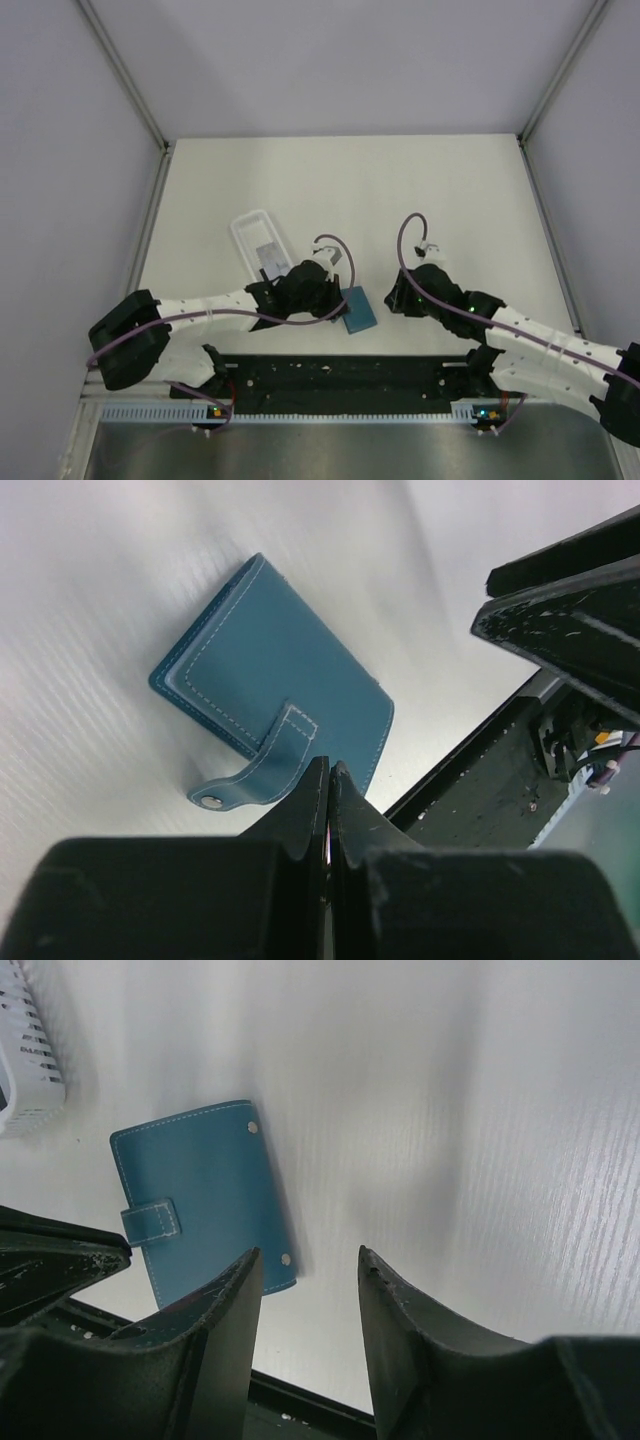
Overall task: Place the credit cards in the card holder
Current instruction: Turn over the card holder at the center of the board.
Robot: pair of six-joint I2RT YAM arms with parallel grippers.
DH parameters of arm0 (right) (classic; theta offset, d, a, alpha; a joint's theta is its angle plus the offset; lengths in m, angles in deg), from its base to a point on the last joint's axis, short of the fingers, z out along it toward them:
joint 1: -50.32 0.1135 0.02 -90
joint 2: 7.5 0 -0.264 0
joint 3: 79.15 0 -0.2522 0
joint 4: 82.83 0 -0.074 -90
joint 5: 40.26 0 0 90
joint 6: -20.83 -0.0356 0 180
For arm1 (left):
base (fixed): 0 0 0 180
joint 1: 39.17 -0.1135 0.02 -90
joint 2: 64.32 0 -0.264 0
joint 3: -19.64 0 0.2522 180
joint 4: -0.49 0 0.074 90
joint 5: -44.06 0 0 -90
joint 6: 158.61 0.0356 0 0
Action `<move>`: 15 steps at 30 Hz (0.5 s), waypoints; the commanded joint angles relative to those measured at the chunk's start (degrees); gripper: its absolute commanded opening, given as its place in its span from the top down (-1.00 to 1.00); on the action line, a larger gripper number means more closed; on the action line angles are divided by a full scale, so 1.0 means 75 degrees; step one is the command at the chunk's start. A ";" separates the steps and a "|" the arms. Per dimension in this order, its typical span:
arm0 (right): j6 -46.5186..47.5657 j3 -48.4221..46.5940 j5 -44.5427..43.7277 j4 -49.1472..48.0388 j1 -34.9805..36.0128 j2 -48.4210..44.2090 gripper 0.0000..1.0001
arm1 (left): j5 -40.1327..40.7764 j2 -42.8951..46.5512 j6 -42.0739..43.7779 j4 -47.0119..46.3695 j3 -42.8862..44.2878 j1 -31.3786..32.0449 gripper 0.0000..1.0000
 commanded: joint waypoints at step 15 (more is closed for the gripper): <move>0.0369 0.0407 0.1466 -0.1408 -0.0557 0.0598 -0.11 | 0.0234 -0.0819 -0.0245 -0.1005 -0.0779 0.0057 1.00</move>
